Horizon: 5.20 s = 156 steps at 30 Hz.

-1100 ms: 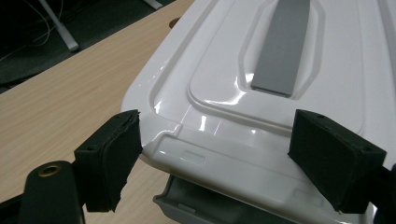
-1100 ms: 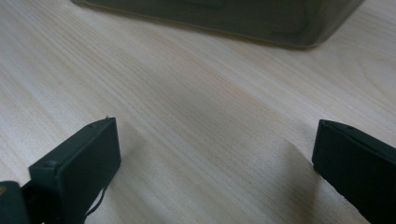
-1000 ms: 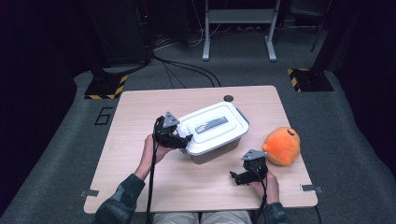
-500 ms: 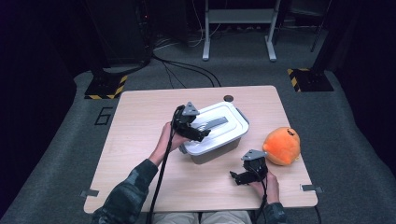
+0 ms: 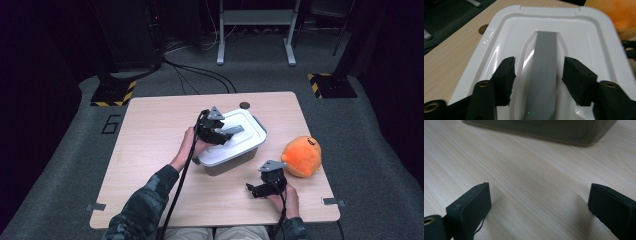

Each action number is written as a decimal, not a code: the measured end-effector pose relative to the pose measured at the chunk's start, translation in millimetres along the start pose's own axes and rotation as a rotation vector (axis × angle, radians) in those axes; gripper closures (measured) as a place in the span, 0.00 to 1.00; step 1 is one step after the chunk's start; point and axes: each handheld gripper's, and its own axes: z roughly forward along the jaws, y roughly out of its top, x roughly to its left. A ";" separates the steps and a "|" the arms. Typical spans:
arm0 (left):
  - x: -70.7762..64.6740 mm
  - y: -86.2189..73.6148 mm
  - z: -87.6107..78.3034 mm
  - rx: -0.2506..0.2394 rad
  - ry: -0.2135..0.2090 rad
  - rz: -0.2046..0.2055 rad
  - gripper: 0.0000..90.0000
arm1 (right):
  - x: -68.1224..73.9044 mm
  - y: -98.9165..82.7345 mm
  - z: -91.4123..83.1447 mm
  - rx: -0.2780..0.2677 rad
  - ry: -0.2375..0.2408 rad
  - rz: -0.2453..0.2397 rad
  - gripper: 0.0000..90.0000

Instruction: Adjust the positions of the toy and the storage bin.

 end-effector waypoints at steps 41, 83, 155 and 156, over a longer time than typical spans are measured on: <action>-8.1 -1.9 -7.4 0.031 0.104 -0.008 0.67 | 0.0 0.0 0.0 -0.005 -0.003 0.005 0.05; 0.6 13.7 -45.7 -0.032 0.084 -0.006 0.74 | -0.6 0.0 -0.1 -0.005 -0.002 -0.001 0.06; 102.4 -89.1 -157.8 -0.055 0.374 -0.286 0.74 | -0.8 -0.1 0.0 -0.005 -0.004 0.002 0.06; 103.5 -92.3 -158.2 -0.053 0.376 -0.291 0.74 | -0.9 -0.1 0.0 -0.005 -0.004 0.000 0.06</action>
